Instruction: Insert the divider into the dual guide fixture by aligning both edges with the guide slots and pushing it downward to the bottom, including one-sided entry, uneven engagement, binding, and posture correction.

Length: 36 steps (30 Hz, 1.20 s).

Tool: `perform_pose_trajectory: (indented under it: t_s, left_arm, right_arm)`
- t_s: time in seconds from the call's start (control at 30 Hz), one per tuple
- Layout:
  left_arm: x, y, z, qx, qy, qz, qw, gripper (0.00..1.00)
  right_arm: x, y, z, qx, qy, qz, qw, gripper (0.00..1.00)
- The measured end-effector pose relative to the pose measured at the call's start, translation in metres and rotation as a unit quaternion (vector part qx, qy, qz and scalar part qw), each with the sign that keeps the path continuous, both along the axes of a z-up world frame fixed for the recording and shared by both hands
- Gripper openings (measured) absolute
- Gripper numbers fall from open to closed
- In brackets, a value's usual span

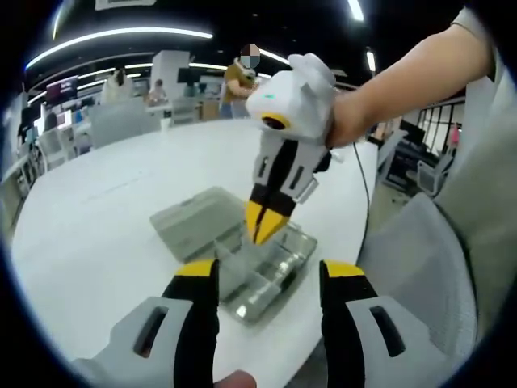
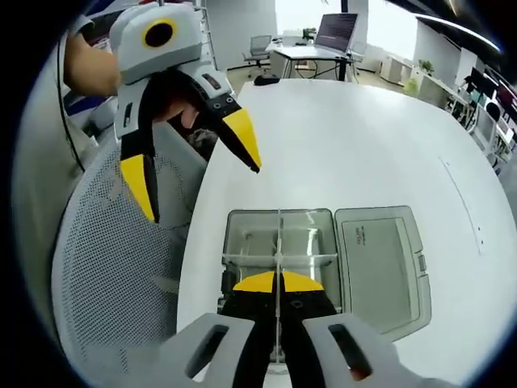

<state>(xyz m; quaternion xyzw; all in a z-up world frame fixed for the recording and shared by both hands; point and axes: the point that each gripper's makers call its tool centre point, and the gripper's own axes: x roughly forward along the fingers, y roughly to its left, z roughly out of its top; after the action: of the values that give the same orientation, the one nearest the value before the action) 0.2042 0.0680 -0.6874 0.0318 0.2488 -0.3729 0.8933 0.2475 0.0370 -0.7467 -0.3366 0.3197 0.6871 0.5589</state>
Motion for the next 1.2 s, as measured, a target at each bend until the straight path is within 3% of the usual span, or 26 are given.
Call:
perform_pose_trajectory:
  t_s: [0.53, 1.2]
  left_arm:
    - [-0.001, 0.005, -0.001, 0.002, 0.000, 0.003, 1.0000, 0.48]
    - [-0.002, 0.006, -0.005, 0.002, 0.005, 0.004, 1.0000, 0.48]
  right_arm:
    - [-0.001, 0.005, -0.005, -0.012, -0.002, 0.018, 0.9998, 0.00]
    - [-0.002, 0.004, -0.025, -0.026, -0.001, 0.027, 0.9993, 0.00]
